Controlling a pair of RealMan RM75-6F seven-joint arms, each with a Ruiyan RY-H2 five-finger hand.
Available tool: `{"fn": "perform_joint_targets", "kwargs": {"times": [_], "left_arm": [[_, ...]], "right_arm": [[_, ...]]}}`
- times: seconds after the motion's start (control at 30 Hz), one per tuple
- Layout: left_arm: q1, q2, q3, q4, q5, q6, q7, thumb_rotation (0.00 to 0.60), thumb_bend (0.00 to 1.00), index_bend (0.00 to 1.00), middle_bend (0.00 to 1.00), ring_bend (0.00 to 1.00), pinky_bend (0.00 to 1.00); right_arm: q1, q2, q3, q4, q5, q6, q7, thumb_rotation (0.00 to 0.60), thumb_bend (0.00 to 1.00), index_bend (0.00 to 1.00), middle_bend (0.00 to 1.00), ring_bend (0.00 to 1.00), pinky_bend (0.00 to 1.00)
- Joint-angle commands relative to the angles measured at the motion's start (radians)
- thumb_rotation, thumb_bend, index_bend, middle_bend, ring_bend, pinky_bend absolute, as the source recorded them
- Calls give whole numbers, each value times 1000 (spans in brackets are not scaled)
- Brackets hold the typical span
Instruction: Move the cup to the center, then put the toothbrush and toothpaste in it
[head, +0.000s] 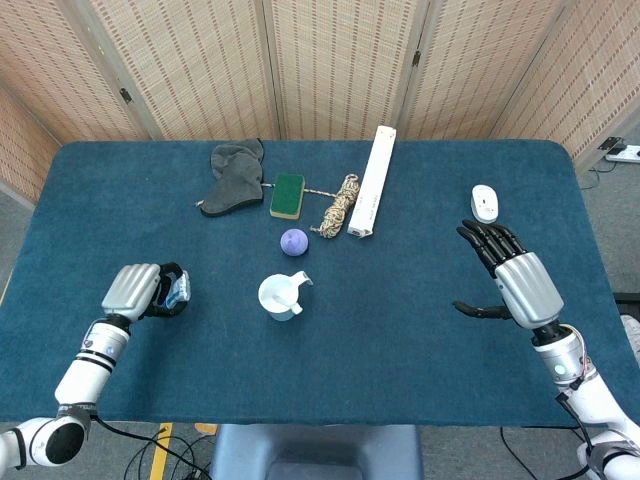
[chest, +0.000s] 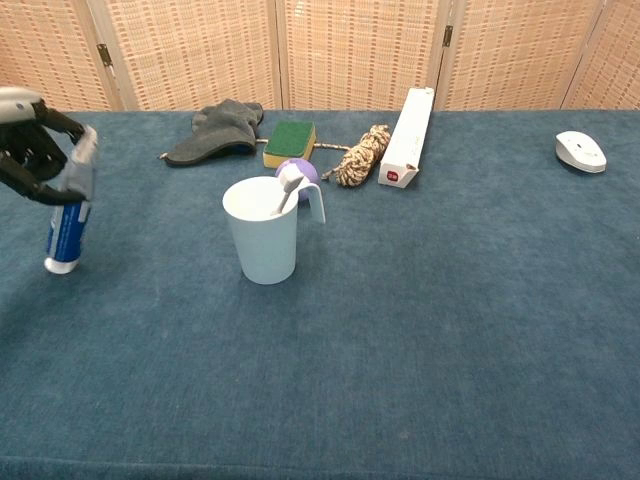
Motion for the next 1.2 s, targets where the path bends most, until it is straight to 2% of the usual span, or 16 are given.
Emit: {"fn": "perform_joint_targets", "kwargs": {"times": [0.03,0.27,0.43,0.93,1.07,1.2], "left_arm": [[37,93,-76,-27,-2,-36,-186,600,307,569,837,751,829],[62,109,-134,-13,60,-65,-434,600,307,577,837,751,829],[64,90,-146,-9,150,-54,-531,600,308,577,837,748,828],[-11,86,-203,-121,222,-76,-624,600,307,575,837,748,828],[-46,65,-209,-138,225,-92,-615,600,307,575,837,748,828],[-97,26,-202,-133,219,-116,-553,600,308,575,837,748,828]], "right_arm": [[2,0,0,-2,-1,-2,2,600,0,0,78,136,140],[3,0,-2,-8,-6,-1,0,600,0,0,78,136,141],[7,1,1,-15,-10,-3,-4,600,0,0,78,136,141],[7,4,-1,-26,-6,-9,-25,600,0,0,78,136,141],[3,8,-1,-29,-6,-4,-26,600,0,0,78,136,140],[-1,13,-2,-34,-6,1,-28,600,0,0,78,136,140]]}}
